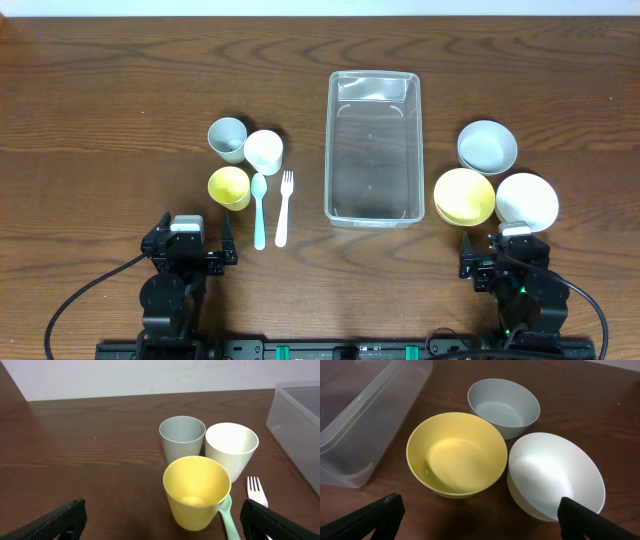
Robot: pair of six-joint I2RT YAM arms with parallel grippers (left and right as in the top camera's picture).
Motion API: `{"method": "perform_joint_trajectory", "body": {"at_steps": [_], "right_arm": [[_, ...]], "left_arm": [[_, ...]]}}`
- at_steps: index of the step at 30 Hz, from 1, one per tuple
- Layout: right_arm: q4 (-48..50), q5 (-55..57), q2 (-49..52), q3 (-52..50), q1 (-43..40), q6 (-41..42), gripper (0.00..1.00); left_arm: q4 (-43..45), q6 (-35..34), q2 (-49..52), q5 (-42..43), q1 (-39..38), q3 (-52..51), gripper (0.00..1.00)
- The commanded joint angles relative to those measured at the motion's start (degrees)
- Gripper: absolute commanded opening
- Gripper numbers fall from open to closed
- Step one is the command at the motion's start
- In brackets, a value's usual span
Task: Pack container
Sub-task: 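Move the right gripper toward the white bowl on the right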
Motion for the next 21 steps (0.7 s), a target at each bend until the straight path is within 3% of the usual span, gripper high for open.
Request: {"method": "perform_joint_trajectory", "body": {"at_steps": [1, 18, 21], "right_arm": [[0.09, -0.02, -0.42, -0.22, 0.57, 0.63, 0.99], [0.87, -0.35, -0.42, -0.22, 0.57, 0.70, 0.99], [5.84, -11.93, -0.42, -0.22, 0.57, 7.41, 0.99]], "left_arm": [[-0.09, -0.50, -0.35, 0.44, 0.26, -1.46, 0.98], [-0.11, -0.50, -0.35, 0.44, 0.26, -1.46, 0.98], [-0.09, -0.50, -0.35, 0.42, 0.26, -1.46, 0.98]]}}
